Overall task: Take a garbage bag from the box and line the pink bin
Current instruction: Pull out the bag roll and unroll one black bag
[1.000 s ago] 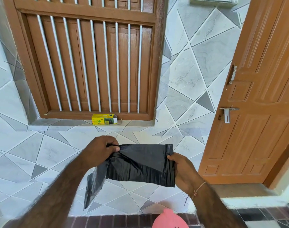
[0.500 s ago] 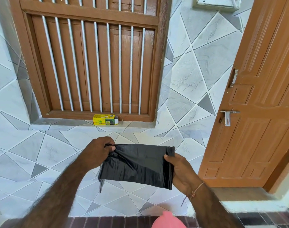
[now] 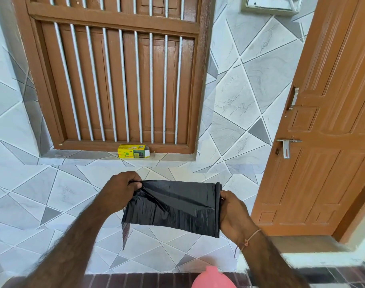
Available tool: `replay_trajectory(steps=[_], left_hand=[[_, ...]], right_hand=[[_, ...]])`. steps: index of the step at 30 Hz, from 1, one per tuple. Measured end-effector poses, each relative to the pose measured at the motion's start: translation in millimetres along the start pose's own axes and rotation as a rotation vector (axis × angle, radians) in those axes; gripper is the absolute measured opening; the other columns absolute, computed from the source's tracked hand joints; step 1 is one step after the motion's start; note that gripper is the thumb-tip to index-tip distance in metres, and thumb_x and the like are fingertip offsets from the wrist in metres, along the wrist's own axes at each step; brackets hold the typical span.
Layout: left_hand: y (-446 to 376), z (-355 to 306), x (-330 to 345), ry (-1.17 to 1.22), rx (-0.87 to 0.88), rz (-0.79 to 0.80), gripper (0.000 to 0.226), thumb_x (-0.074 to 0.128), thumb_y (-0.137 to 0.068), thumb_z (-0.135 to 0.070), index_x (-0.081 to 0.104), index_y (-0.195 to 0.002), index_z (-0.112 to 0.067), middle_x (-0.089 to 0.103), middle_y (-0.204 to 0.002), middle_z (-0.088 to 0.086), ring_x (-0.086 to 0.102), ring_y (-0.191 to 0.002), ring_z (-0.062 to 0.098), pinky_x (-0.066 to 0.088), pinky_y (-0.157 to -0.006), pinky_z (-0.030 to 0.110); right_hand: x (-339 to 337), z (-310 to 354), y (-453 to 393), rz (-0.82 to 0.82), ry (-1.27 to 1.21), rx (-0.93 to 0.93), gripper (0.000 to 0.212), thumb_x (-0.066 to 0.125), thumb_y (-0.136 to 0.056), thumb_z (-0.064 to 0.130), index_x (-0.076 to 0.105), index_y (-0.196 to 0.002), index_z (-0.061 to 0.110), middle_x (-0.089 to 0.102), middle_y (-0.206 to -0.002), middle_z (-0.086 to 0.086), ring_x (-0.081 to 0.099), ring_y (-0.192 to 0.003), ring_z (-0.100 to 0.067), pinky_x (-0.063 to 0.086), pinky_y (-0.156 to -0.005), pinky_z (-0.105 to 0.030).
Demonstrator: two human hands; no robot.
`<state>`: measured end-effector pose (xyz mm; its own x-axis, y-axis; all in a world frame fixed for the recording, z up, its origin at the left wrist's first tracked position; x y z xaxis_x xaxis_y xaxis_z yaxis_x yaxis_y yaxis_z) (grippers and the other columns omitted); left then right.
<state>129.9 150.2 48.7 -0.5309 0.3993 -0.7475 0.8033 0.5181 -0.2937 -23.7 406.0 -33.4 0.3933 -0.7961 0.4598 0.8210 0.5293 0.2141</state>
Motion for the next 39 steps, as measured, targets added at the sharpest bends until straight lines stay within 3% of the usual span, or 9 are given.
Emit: replay_trajectory(steps=[4,7,9,14,21,25,29,39], left_hand=[[2,0,3,0.002,-0.008,0.003,0.024,0.058,-0.091,-0.013,0.058,-0.071,-0.026,0.061,-0.074,-0.006,0.056,-0.074,0.016,0.037,-0.061,0.025],[2,1,2,-0.005,-0.005,0.001,0.023,0.058,-0.091,-0.012,0.058,-0.072,-0.025,0.060,-0.072,-0.007,0.055,-0.071,0.014,0.037,-0.061,0.025],[2,2,0,-0.010,0.001,-0.006,0.023,0.058,-0.091,-0.011,0.059,-0.072,-0.024,0.061,-0.072,-0.006,0.055,-0.072,0.015,0.037,-0.061,0.024],[3,5,-5,-0.010,0.004,-0.025,0.024,0.058,-0.091,-0.010,0.059,-0.072,-0.024,0.061,-0.073,-0.006,0.055,-0.072,0.014,0.037,-0.060,0.024],[2,6,-16,0.009,0.010,-0.056,0.021,0.058,-0.091,-0.007,0.063,-0.074,-0.020,0.063,-0.073,-0.005,0.055,-0.072,0.008,0.038,-0.060,0.022],[1,4,-20,0.000,0.019,-0.063,0.025,0.058,-0.091,-0.007,0.060,-0.071,-0.022,0.063,-0.072,-0.004,0.055,-0.070,0.009,0.038,-0.060,0.022],[1,4,-20,-0.003,0.010,-0.073,0.023,0.059,-0.090,-0.007,0.062,-0.072,-0.019,0.063,-0.071,-0.004,0.055,-0.070,0.009,0.038,-0.060,0.022],[2,10,-18,-0.029,-0.005,-0.093,0.023,0.059,-0.091,-0.008,0.061,-0.072,-0.021,0.061,-0.071,-0.004,0.053,-0.070,0.011,0.037,-0.061,0.024]], right_hand=[[12,-3,6,0.132,0.034,0.033,0.052,0.046,-0.095,0.050,0.068,-0.114,0.007,0.071,-0.115,-0.017,0.065,-0.106,-0.034,0.047,-0.100,-0.049],[11,3,8,0.123,0.122,-0.054,0.034,0.060,-0.091,0.021,0.064,-0.117,0.000,0.066,-0.119,-0.025,0.066,-0.099,-0.034,0.052,-0.093,-0.047],[5,3,5,0.087,0.130,-0.067,0.025,0.057,-0.092,0.010,0.065,-0.113,0.000,0.066,-0.119,-0.025,0.065,-0.099,-0.035,0.050,-0.095,-0.049],[-13,0,4,-0.005,0.044,-0.012,0.018,0.049,-0.093,0.007,0.065,-0.099,0.004,0.069,-0.101,-0.019,0.062,-0.092,-0.033,0.045,-0.099,-0.053],[-16,2,4,-0.014,-0.010,0.049,0.042,0.050,-0.088,0.012,0.053,-0.125,-0.008,0.062,-0.109,-0.025,0.059,-0.093,-0.033,0.051,-0.088,-0.045],[-15,6,3,0.031,0.008,0.022,0.036,0.044,-0.091,0.008,0.060,-0.121,-0.004,0.063,-0.121,-0.028,0.061,-0.098,-0.035,0.046,-0.098,-0.049],[-14,9,5,0.040,0.027,-0.012,0.030,0.048,-0.091,0.012,0.064,-0.114,0.001,0.067,-0.108,-0.022,0.062,-0.092,-0.034,0.047,-0.092,-0.047],[-7,19,9,0.112,0.079,-0.104,0.027,0.057,-0.091,0.006,0.063,-0.116,0.000,0.067,-0.118,-0.023,0.065,-0.100,-0.034,0.051,-0.089,-0.044]])
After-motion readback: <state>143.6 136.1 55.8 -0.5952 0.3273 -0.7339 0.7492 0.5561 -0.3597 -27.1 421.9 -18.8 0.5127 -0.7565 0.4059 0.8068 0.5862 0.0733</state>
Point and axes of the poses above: each hand's wrist, its own y-axis away from the middle knuckle, its own x-axis out of the palm, z = x × y, the point moved 9 cm from there along -y, towards the middle knuckle
